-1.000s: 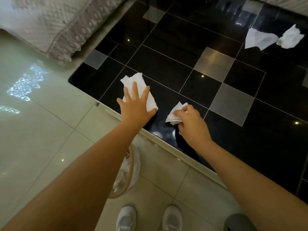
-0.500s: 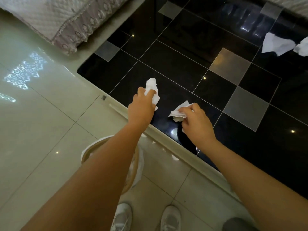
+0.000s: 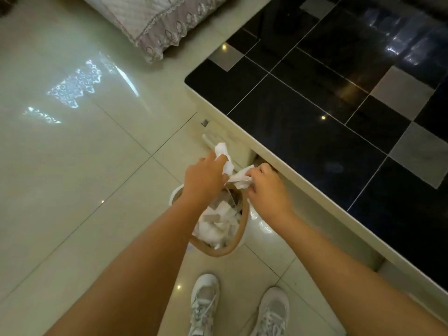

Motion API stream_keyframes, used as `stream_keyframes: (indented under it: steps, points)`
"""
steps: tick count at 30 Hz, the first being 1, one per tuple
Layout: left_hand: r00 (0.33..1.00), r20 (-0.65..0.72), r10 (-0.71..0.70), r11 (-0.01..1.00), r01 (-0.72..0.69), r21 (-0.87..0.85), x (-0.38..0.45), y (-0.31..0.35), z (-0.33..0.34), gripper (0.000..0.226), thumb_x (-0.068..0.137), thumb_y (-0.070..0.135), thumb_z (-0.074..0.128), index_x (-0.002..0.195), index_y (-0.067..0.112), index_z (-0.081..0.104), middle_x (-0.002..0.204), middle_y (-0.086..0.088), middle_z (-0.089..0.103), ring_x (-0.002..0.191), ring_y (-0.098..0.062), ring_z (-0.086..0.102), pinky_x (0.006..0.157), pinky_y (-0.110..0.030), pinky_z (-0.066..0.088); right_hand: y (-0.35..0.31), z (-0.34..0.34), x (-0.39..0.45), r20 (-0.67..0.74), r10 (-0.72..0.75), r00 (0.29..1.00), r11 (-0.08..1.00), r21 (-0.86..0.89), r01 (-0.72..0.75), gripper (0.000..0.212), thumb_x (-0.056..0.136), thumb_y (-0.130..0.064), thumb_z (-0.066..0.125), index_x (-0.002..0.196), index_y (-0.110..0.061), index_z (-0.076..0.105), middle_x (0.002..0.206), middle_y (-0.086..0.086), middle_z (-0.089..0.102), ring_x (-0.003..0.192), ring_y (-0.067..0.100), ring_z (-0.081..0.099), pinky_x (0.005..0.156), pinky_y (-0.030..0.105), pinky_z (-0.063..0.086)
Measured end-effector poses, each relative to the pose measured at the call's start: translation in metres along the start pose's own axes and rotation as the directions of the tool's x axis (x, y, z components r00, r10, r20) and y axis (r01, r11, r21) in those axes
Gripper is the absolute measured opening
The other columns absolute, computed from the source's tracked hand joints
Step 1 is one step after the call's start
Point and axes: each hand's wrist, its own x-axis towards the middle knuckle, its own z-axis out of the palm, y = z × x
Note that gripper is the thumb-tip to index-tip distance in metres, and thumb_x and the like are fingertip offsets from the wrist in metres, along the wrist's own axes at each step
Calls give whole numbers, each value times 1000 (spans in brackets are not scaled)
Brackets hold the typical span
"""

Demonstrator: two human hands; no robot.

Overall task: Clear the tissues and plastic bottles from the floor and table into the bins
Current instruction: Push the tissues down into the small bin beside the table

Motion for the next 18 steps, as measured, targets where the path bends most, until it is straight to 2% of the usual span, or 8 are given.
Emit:
stream_keyframes:
  steps: [5, 9, 11, 13, 15, 17, 18]
  points:
    - [976, 146, -164, 980, 178, -86, -55, -49, 53, 37, 94, 40, 46, 126, 21, 46, 121, -6, 48, 100, -25, 55, 66, -31, 37, -31, 55, -11, 91, -66, 994, 994, -78, 73, 17, 92, -17, 50, 107, -16, 57, 114, 2, 50, 102, 19, 52, 81, 25, 46]
    - [934, 276, -225, 942, 281, -183, -76, -64, 89, 41, 95, 42, 45, 132, 25, 41, 139, -8, 39, 114, -27, 51, 77, -36, 44, -47, 88, -18, 220, -23, 975, 985, -162, 60, 25, 91, -19, 54, 116, -15, 55, 125, 5, 47, 114, 21, 46, 95, 32, 45]
    - [923, 340, -178, 921, 278, -274, -78, -65, 99, 47, 95, 42, 45, 138, 26, 34, 148, -9, 29, 120, -28, 48, 86, -39, 45, -50, 97, -23, 264, 1, 965, 978, -200, 54, 31, 90, -21, 58, 120, -16, 52, 129, 6, 45, 118, 21, 43, 98, 33, 44]
    - [920, 383, -86, 905, 233, -355, -76, -63, 107, 59, 96, 42, 43, 148, 27, 18, 153, -7, 23, 127, -29, 43, 94, -41, 43, -47, 105, -22, 282, 28, 959, 975, -218, 36, 37, 89, -23, 59, 124, -17, 49, 133, 5, 43, 122, 20, 42, 100, 33, 43]
    - [910, 414, 12, 909, 162, -383, -72, -61, 115, 68, 98, 43, 38, 151, 26, -1, 159, -5, 10, 140, -28, 28, 106, -43, 35, -40, 114, -17, 332, 55, 942, 977, -213, 18, 54, 88, -24, 61, 136, -16, 38, 142, 7, 37, 130, 22, 37, 106, 36, 39]
    - [895, 443, 59, 931, 111, -347, -67, -59, 128, 67, 101, 45, 28, 151, 23, -11, 160, -1, -6, 147, -22, 4, 115, -43, 18, -30, 123, -12, 431, 87, 898, 982, -187, -5, 67, 94, -25, 51, 150, -18, 14, 157, 7, 16, 145, 25, 13, 117, 46, 21]
    - [894, 444, 62, 949, 84, -303, -64, -58, 136, 65, 101, 45, 23, 150, 22, -13, 160, -1, -11, 147, -21, -5, 117, -42, 11, -24, 128, -11, 474, 95, 875, 977, -212, 10, 66, 98, -26, 41, 151, -22, 3, 160, 2, 3, 147, 23, -3, 119, 49, 8]
